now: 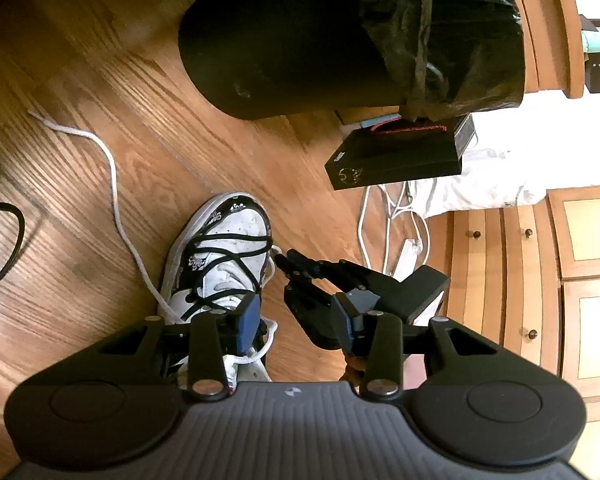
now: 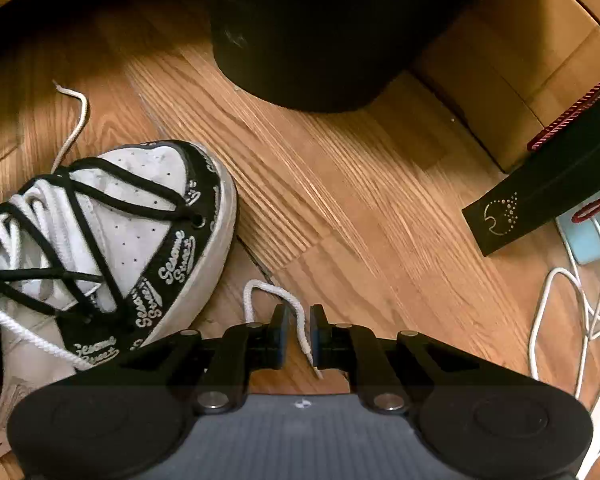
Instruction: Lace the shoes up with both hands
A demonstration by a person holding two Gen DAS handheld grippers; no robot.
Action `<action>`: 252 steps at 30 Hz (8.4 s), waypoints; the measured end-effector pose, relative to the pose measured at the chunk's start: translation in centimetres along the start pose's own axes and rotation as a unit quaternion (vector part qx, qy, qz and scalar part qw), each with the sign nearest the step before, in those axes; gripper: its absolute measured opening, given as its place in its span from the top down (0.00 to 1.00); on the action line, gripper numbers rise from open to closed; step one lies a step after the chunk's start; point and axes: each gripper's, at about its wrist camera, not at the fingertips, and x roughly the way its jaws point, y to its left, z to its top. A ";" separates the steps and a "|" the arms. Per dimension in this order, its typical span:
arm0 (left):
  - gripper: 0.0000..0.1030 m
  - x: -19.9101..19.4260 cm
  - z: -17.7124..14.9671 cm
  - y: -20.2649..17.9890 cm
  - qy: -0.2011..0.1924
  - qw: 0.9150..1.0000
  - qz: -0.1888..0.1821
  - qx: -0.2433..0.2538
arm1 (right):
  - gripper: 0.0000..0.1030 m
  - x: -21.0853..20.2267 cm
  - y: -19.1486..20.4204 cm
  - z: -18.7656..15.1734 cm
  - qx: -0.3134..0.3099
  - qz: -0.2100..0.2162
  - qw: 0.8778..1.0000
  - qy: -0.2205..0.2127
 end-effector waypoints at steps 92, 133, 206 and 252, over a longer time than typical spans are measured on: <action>0.88 -0.5 -14.8 -8.4 0.034 0.715 0.140 0.684 | 0.96 -19.3 12.5 -4.0 -0.216 0.068 0.949 -0.221; 0.81 5.8 -10.6 -6.3 0.014 0.763 0.188 0.618 | 0.92 -17.8 10.4 -3.9 -0.218 0.012 0.960 -0.176; 0.95 7.5 -21.5 -4.3 0.057 0.422 0.270 0.863 | 0.82 -11.2 2.2 -6.9 0.346 0.272 0.897 -0.054; 0.95 8.5 -19.7 -6.6 0.051 0.505 0.259 0.822 | 0.79 -11.1 1.8 -7.1 0.367 0.285 0.884 -0.046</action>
